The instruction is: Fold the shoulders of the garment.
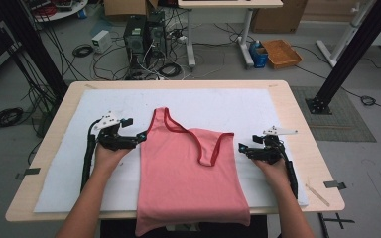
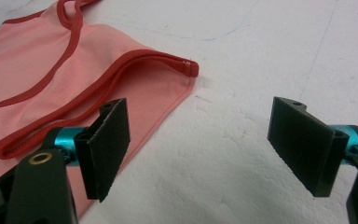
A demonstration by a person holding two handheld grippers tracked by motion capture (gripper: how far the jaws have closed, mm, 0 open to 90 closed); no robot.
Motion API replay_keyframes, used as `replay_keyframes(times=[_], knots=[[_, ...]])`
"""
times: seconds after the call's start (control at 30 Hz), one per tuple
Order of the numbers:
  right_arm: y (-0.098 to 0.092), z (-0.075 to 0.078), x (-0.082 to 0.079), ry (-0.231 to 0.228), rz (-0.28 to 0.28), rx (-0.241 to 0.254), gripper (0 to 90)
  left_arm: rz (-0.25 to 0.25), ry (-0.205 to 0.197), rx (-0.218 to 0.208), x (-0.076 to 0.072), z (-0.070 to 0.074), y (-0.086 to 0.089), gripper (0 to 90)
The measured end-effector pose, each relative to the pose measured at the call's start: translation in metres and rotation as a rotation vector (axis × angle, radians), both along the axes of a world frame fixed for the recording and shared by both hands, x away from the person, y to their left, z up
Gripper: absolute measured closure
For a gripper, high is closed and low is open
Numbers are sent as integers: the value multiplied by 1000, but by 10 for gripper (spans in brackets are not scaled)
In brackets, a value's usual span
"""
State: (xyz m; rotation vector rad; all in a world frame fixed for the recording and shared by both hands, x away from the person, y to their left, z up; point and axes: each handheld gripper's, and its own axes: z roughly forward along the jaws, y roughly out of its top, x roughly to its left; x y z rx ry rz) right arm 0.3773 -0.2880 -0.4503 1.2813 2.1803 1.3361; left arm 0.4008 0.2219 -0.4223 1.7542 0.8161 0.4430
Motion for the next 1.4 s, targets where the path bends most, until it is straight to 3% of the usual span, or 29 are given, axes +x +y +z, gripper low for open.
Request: replay_keyframes(times=[0.27,0.4,0.53,0.6,0.67,0.93,1.0,1.1,1.27,1.4], knots=[[2,0,0,0,5,-12,209,-20,28,36,27,13,-23,148],[1,0,0,2,7,-10,208,2,68,53,47,14,-31,148],[1,0,0,4,7,-7,208,10,84,59,57,15,-34,150],[2,0,0,5,9,-7,208,3,107,29,65,13,-35,150],[2,0,0,3,9,-10,208,6,110,25,66,13,-36,150],[2,0,0,2,12,-17,208,29,151,73,88,4,-43,150],[2,0,0,10,15,-15,208,46,177,36,94,-4,-42,151],[2,-1,1,10,19,-12,208,47,198,33,96,-9,-43,151],[2,0,1,10,19,-16,208,47,245,100,109,-15,-50,152],[3,0,1,11,18,-16,209,59,250,114,117,-15,-53,155]])
